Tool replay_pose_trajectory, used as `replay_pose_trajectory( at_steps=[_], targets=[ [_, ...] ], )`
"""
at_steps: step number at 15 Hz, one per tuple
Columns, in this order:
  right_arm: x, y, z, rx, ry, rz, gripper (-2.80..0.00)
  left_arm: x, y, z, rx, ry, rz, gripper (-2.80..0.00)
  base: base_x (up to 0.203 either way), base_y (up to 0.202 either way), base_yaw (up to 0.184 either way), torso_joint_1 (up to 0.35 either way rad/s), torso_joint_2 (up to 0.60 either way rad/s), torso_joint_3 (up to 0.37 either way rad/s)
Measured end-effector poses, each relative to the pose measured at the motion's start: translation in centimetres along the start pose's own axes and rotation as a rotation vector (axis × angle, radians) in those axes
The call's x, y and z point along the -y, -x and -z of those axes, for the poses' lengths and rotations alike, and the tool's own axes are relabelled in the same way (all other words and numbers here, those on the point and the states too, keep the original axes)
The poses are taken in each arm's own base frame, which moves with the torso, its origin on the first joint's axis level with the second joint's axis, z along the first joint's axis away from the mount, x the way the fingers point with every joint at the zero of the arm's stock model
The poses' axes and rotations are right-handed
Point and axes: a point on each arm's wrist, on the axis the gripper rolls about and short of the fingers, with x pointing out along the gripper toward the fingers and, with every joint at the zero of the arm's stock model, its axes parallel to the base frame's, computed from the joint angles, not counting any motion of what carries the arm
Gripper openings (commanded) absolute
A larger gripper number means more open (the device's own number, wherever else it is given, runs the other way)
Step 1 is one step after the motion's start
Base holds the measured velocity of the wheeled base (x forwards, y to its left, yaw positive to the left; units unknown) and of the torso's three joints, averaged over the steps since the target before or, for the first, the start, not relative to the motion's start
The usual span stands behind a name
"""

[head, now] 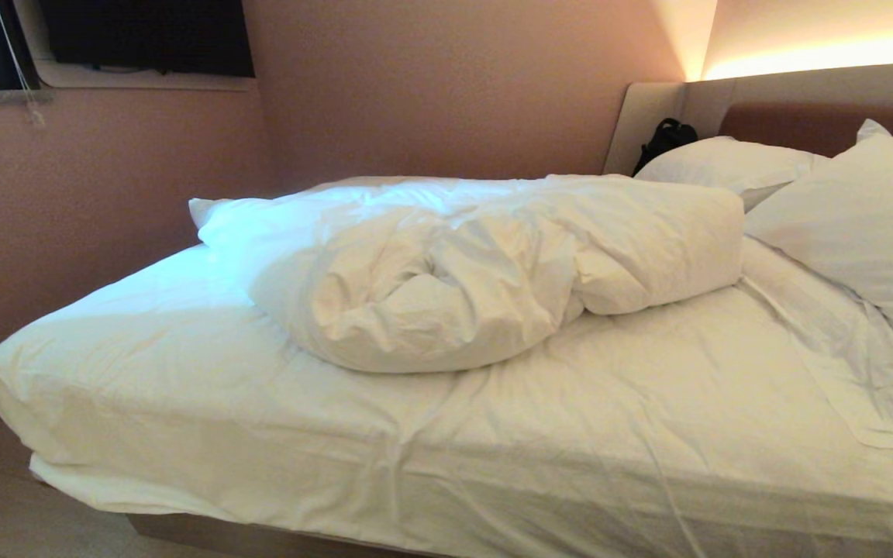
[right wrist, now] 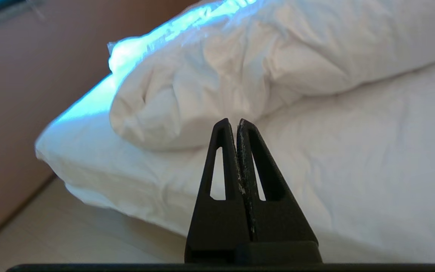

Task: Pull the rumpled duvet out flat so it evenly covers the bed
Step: Hold the folded corner of the quilt

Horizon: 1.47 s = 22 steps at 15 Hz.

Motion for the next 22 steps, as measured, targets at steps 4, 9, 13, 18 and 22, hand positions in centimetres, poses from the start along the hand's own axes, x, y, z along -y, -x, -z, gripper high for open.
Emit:
replay_pose_trajectory(
  at_steps=[4,9,13,18,22],
  targets=[
    [0.2,-3.1,-2.5,-0.009,-0.052,0.0,-2.8,0.0,0.0,0.0,0.0,0.0,0.0,-2.8,0.0,0.0,0.0,0.0,0.0,0.0],
    [0.4,-9.4,-5.3,-0.065,-0.165,-0.028,-2.8,0.0,0.0,0.0,0.0,0.0,0.0,-2.8,0.0,0.0,0.0,0.0,0.0,0.0],
    [0.8,-15.3,-5.3,-0.14,-0.267,-0.04,-2.8,0.0,0.0,0.0,0.0,0.0,0.0,-2.8,0.0,0.0,0.0,0.0,0.0,0.0],
    [0.7,-21.9,-3.7,-0.215,-0.368,-0.062,-2.8,0.0,0.0,0.0,0.0,0.0,0.0,-2.8,0.0,0.0,0.0,0.0,0.0,0.0],
    [0.3,-26.4,-1.5,-0.276,-0.377,-0.08,-2.8,0.0,0.0,0.0,0.0,0.0,0.0,-2.8,0.0,0.0,0.0,0.0,0.0,0.0]
  ],
)
